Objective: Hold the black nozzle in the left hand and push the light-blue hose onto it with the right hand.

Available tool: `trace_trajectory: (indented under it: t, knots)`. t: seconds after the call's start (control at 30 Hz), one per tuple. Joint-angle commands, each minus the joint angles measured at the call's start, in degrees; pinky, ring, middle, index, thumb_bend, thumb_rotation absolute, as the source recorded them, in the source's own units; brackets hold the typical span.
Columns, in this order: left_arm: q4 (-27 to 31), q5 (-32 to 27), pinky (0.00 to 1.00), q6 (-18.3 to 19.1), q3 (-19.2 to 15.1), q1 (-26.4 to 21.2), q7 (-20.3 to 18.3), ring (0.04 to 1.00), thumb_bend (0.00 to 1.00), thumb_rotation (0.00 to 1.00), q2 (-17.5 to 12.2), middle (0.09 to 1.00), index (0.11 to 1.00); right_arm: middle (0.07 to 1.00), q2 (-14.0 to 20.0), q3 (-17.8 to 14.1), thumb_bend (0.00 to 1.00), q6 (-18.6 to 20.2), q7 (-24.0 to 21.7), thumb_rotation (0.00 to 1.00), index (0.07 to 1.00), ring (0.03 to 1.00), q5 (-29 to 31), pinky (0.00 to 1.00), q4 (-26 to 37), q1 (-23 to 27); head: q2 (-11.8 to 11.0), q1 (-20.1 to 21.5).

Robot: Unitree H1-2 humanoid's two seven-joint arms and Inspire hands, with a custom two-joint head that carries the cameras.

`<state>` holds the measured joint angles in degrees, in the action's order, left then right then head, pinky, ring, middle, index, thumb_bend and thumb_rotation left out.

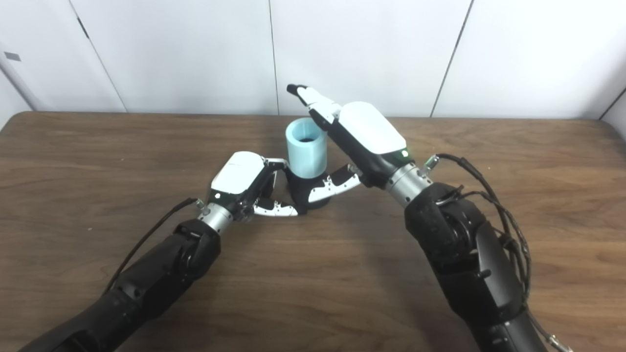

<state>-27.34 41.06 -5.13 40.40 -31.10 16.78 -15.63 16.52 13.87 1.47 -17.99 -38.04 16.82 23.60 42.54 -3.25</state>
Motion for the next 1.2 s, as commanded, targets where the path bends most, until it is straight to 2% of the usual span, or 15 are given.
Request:
trace_trajectory:
  t: [0.0, 0.33, 0.43, 0.5, 0.63, 0.67, 0.7, 0.73, 0.77, 0.8, 0.9, 1.07, 1.13, 1.17]
  knots:
    - [-4.3, 2.2, 0.29, 0.3, 4.0, 4.7, -9.6, 0.362, 0.52, 0.00, 1.3, 0.424, 0.514, 1.000, 0.1, -1.4, 0.99, -2.8, 2.5, 0.34, 1.000, 0.941, 0.9, 0.73, 1.1, 3.2, 0.1, -0.1]
    - [-3.9, 2.0, 0.28, 0.1, 3.9, 5.0, -9.7, 0.352, 0.52, 0.00, 1.1, 0.423, 0.513, 1.000, 0.8, -1.4, 0.99, 0.5, 0.1, 0.35, 1.000, 0.985, -0.7, 0.77, 2.2, 3.2, 0.1, -0.1]
    - [-3.9, 2.1, 0.30, 0.1, 3.9, 5.1, -9.6, 0.370, 0.52, 0.00, 1.0, 0.426, 0.510, 1.000, 1.2, -1.2, 1.00, 2.6, -1.9, 0.36, 1.000, 0.999, -2.2, 0.83, 3.1, 3.4, 0.1, -0.1]
    - [-3.8, 2.2, 0.29, 0.1, 4.0, 5.0, -9.8, 0.366, 0.52, 0.00, 0.9, 0.425, 0.515, 1.000, 1.6, -1.4, 1.00, 4.2, -3.7, 0.38, 1.000, 1.000, -2.6, 0.96, 4.1, 3.4, 0.2, 0.0]
    - [-3.7, 2.2, 0.29, 0.0, 3.9, 5.1, -9.3, 0.357, 0.52, 0.00, 1.0, 0.418, 0.518, 1.000, 1.9, -3.9, 1.00, 6.0, -4.8, 0.39, 1.000, 1.000, 1.6, 1.00, 4.8, 2.1, 0.2, -0.1]
    - [-3.7, 2.3, 0.28, 0.0, 4.0, 5.1, -9.4, 0.352, 0.52, 0.00, 1.0, 0.417, 0.516, 1.000, 1.3, -5.6, 1.00, 5.0, -3.5, 0.40, 1.000, 1.000, 4.9, 0.93, 4.6, 1.1, 0.2, -0.1]
    - [-3.7, 2.3, 0.28, 0.0, 4.0, 5.1, -9.4, 0.347, 0.52, 0.00, 1.0, 0.414, 0.514, 1.000, 0.9, -6.8, 0.91, 4.2, -2.6, 0.42, 1.000, 1.000, 7.2, 0.85, 4.4, 0.4, 0.2, -0.1]
    - [-3.7, 2.2, 0.27, 0.1, 3.9, 5.1, -9.4, 0.346, 0.52, 0.00, 1.0, 0.413, 0.513, 1.000, -0.2, -8.6, 0.88, 3.0, -0.9, 0.42, 1.000, 1.000, 10.4, 0.82, 3.8, -0.7, 0.2, -0.1]
    - [-3.8, 2.0, 0.27, 0.0, 3.8, 5.2, -9.4, 0.342, 0.52, 0.00, 1.0, 0.413, 0.514, 1.000, -1.2, -10.2, 0.78, 2.0, 0.7, 0.49, 0.999, 0.961, 12.9, 0.79, 3.1, -1.7, 0.2, 0.0]
    - [-3.8, 1.9, 0.27, 0.0, 3.7, 5.2, -9.4, 0.341, 0.52, 0.00, 1.0, 0.413, 0.514, 0.988, -1.8, -11.1, 0.74, 1.5, 1.8, 0.57, 0.987, 0.928, 14.3, 0.76, 2.8, -2.3, 0.2, 0.0]
    - [-3.6, 1.6, 0.25, -0.1, 3.7, 5.2, -10.0, 0.317, 0.52, 0.00, 0.8, 0.412, 0.515, 0.949, -3.1, -13.3, 0.66, -1.3, 5.3, 0.72, 0.960, 0.863, 16.9, 0.70, 0.9, -4.0, 0.1, 0.1]
    - [-3.2, 1.4, 0.27, 0.3, 3.5, 5.3, -10.0, 0.332, 0.52, 0.00, 0.9, 0.424, 0.515, 0.909, -6.6, -17.8, 0.66, -2.4, 9.4, 0.80, 0.941, 0.814, 25.1, 0.66, -3.1, -6.0, 0.1, 0.1]
    - [-3.2, 1.5, 0.28, 0.3, 3.5, 5.4, -10.0, 0.347, 0.52, 0.00, 1.0, 0.431, 0.514, 0.892, -8.2, -19.5, 0.69, -1.9, 10.3, 0.81, 0.930, 0.795, 28.7, 0.66, -4.6, -6.4, 0.1, 0.2]
    - [-3.3, 1.4, 0.28, 0.2, 3.5, 5.4, -10.0, 0.350, 0.52, 0.00, 1.0, 0.433, 0.514, 0.882, -9.2, -20.4, 0.69, -0.7, 10.6, 0.75, 0.917, 0.787, 31.0, 0.66, -5.0, -6.5, 0.0, 0.2]
